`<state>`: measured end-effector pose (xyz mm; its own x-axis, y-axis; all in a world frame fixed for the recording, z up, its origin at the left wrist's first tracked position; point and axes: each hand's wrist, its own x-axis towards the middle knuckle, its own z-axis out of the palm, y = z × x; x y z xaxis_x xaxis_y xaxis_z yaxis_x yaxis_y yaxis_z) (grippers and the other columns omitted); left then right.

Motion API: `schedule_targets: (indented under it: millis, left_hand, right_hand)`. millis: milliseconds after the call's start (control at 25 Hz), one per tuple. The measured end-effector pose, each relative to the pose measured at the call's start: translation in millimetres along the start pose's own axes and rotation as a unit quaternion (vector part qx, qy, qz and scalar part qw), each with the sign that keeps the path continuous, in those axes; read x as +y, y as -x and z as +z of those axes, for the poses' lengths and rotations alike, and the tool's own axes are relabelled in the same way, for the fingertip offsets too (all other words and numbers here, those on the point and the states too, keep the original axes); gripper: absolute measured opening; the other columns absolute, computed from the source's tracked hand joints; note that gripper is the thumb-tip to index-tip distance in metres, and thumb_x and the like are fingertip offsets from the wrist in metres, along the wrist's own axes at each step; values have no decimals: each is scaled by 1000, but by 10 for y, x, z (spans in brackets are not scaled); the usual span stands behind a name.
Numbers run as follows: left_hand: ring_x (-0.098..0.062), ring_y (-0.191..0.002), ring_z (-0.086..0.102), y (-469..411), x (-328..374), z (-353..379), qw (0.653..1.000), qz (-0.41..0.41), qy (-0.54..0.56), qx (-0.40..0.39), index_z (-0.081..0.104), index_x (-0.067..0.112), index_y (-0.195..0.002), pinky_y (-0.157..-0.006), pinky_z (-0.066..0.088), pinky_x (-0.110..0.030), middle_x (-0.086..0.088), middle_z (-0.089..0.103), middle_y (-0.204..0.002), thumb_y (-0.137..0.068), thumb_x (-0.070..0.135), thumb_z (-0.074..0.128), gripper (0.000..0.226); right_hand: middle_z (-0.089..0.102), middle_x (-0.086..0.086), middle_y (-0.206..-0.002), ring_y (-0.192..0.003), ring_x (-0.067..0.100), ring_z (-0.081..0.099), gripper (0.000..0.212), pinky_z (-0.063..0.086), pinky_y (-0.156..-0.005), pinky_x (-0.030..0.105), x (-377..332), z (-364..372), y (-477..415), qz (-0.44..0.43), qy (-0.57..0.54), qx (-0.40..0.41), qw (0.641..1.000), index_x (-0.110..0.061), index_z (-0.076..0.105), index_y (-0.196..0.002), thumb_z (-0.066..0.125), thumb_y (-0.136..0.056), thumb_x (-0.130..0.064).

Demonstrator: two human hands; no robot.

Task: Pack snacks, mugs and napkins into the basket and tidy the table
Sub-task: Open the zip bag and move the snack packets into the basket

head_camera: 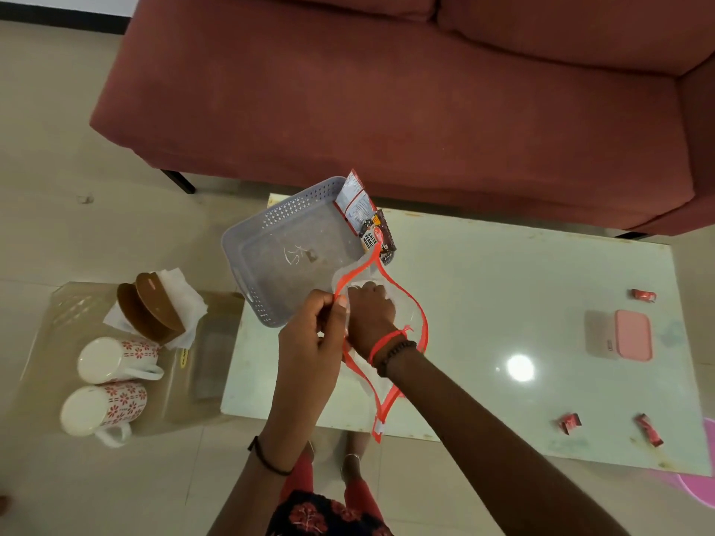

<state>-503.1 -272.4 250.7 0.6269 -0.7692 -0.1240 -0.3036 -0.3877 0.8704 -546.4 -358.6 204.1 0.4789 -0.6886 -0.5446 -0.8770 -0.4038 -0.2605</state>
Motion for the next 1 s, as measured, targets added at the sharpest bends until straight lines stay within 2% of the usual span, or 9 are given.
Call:
schedule_targets:
  millis: [160,200,280,360,440,560,680,880,1000]
  left_hand:
    - [-10,-57,57,-128,-66,-125,1000,-16,-14,9,57,8,-89,-52,43,-6,5,56,-64,-94,21,48,17]
    - [-8,-57,58,-160,-79,-167,1000,-16,-14,16,57,5,-90,-52,43,-5,5,56,-64,-94,21,48,19]
    - [3,-62,60,-224,-89,-252,999,-10,-19,34,56,7,-87,-52,42,-2,7,56,-62,-94,21,49,18]
    - [2,-61,58,-288,-115,-326,999,-7,-17,45,55,9,-84,-51,42,-6,5,57,-62,-94,23,49,18]
    - [-5,-56,55,-359,-171,-386,999,-16,-4,51,54,8,-84,-50,42,-12,1,56,-61,-94,23,48,19]
    - [2,-54,54,-479,-295,-475,997,-28,-6,72,53,8,-81,-47,40,-9,1,54,-59,-94,23,49,20]
    - [3,-53,54,-587,-431,-596,995,-29,-11,90,54,10,-81,-46,37,-5,2,54,-59,-94,26,48,21]
    - [5,-54,55,-784,-622,-784,994,-49,-7,97,55,6,-81,-49,39,-4,5,55,-60,-94,27,48,26]
    - [4,-56,56,-904,-679,-859,992,-59,11,111,56,6,-80,-50,41,-4,6,56,-62,-94,26,49,24]
  right_hand:
    - [56,23,-113,-105,37,54,18,35,-62,29,-48,-150,221,-31,-112,29,993,-1,49,-107,46,-89,-1]
    - [58,22,-110,-102,36,56,13,37,-59,28,-21,-223,267,-27,-154,22,987,-2,50,-101,47,-89,-2]
    - [63,14,-100,-93,28,61,6,45,-65,29,21,-403,390,-6,-270,-1,963,-3,55,-94,50,-89,-4]
    - [65,6,-89,-83,21,64,7,52,-68,28,41,-620,501,0,-398,-30,917,-8,55,-81,55,-88,-5]
    - [68,8,-90,-84,20,68,19,58,-76,34,63,-847,613,-16,-494,-46,868,-13,50,-73,56,-90,-6]
    - [71,14,-96,-85,23,71,20,59,-77,34,105,-1171,718,-35,-600,-35,799,-15,46,-75,54,-92,-8]
    - [75,5,-84,-77,21,73,14,61,-73,37,198,-1414,680,-64,-691,14,720,-16,46,-78,53,-89,-11]
    - [63,7,-98,-90,24,66,22,59,-75,42,443,-1283,-31,22,-659,128,741,-19,46,-77,46,-97,-9]
    - [58,14,-104,-84,22,63,23,55,-71,38,442,-841,-688,62,-645,135,750,-19,39,-80,41,-97,-4]
